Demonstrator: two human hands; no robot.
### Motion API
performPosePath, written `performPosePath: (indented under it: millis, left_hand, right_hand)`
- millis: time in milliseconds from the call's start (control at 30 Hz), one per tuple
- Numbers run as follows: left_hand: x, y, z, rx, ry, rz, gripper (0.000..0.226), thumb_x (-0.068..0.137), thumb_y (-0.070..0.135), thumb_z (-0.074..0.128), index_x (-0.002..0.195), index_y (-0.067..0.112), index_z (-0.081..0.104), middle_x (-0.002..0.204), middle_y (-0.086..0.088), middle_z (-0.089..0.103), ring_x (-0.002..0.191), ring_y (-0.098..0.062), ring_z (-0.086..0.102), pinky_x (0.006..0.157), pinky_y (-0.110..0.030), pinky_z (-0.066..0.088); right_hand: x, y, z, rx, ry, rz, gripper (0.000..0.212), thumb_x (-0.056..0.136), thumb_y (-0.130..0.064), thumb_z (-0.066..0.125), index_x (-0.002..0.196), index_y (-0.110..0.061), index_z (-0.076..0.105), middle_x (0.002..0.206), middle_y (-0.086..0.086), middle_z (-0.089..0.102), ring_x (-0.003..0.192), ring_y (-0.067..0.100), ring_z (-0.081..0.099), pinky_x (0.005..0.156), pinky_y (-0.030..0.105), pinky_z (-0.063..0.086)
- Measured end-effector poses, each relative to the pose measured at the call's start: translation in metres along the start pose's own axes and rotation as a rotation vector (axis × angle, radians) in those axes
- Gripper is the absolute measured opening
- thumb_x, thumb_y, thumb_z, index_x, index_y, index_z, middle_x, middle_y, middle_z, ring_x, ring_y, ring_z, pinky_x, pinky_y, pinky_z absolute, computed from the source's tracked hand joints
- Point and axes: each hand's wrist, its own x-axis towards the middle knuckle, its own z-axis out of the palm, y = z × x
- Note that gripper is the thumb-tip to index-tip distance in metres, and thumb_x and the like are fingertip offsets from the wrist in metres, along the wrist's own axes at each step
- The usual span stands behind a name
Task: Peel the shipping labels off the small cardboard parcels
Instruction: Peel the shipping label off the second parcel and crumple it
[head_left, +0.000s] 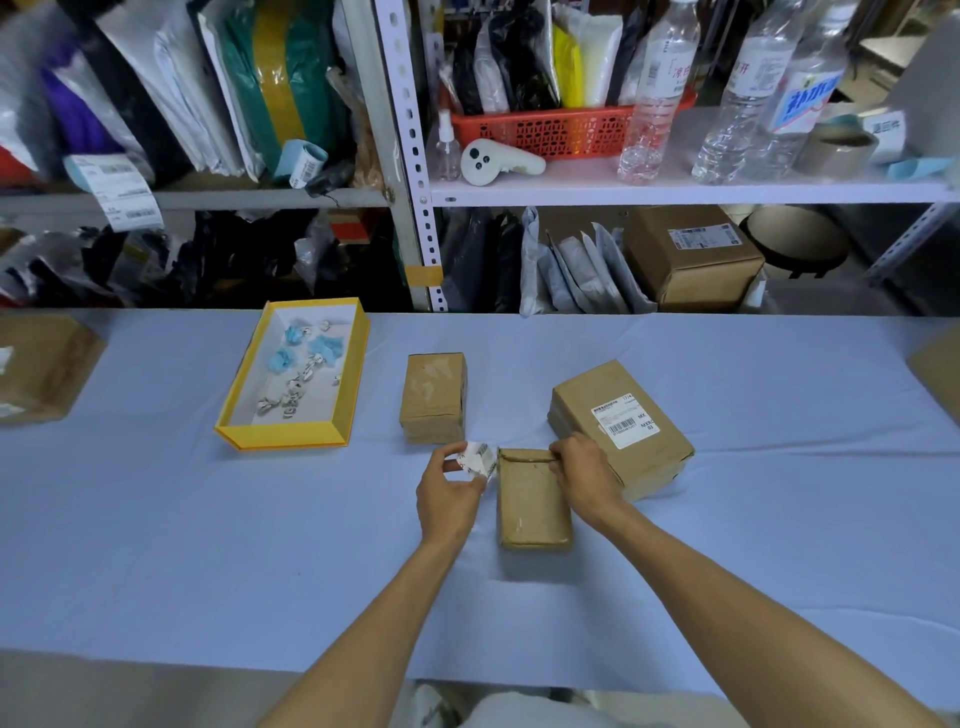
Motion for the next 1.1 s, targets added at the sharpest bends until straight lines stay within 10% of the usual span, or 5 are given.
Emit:
performPosePath:
  millis: [300, 467, 633, 833, 1100]
  left_hand:
    - [0.006, 0.002, 0.002, -0.029, 0.022, 0.000, 0.037, 0.080, 0.000, 0.071, 0.111, 0.018, 0.063, 0.102, -0.005, 0.067, 0.085, -0.018, 0.066, 0.065, -0.018, 0.048]
    - [0.000, -0.005, 0.008, -0.085, -0.085, -0.035, 0.057, 0.073, -0.004, 0.077, 0.121, 0.013, 0.053, 0.114, -0.005, 0.058, 0.093, -0.021, 0.062, 0.057, -0.008, 0.048]
    - [-0.006, -0.018, 0.023, -0.105, -0.159, -0.047, 0.082, 0.063, -0.013, 0.078, 0.131, 0.018, 0.044, 0.131, -0.005, 0.050, 0.108, -0.027, 0.060, 0.079, -0.027, 0.053]
    - [0.000, -0.003, 0.031, -0.128, -0.144, -0.001, 0.079, 0.071, -0.021, 0.065, 0.134, 0.020, 0.042, 0.119, 0.000, 0.051, 0.100, -0.018, 0.060, 0.053, -0.013, 0.050]
    - [0.043, 0.024, 0.053, -0.103, -0.200, 0.129, 0.077, 0.071, -0.023, 0.056, 0.134, 0.019, 0.040, 0.119, 0.002, 0.045, 0.102, -0.014, 0.055, 0.054, -0.012, 0.052]
  right_hand:
    - [0.010, 0.008, 0.002, 0.140, -0.050, 0.102, 0.025, 0.069, 0.010, 0.040, 0.072, 0.001, 0.063, 0.076, 0.017, 0.065, 0.077, 0.039, 0.058, 0.062, 0.038, 0.047]
    - [-0.005, 0.006, 0.000, 0.238, -0.065, 0.176, 0.032, 0.082, -0.018, 0.058, 0.111, -0.003, 0.059, 0.111, 0.015, 0.062, 0.108, 0.033, 0.058, 0.089, 0.039, 0.049]
    - [-0.028, 0.000, 0.020, 0.334, -0.121, 0.332, 0.049, 0.086, -0.034, 0.064, 0.119, 0.000, 0.054, 0.120, 0.017, 0.063, 0.115, 0.032, 0.058, 0.090, 0.033, 0.047]
    - [-0.012, -0.004, 0.010, 0.497, -0.026, 0.305, 0.040, 0.083, -0.016, 0.067, 0.121, -0.005, 0.058, 0.115, 0.011, 0.068, 0.106, 0.028, 0.064, 0.090, 0.035, 0.051]
    - [0.034, 0.000, -0.013, 0.512, -0.011, 0.186, 0.040, 0.085, 0.000, 0.057, 0.124, -0.007, 0.059, 0.118, 0.010, 0.068, 0.111, 0.027, 0.061, 0.091, 0.030, 0.048]
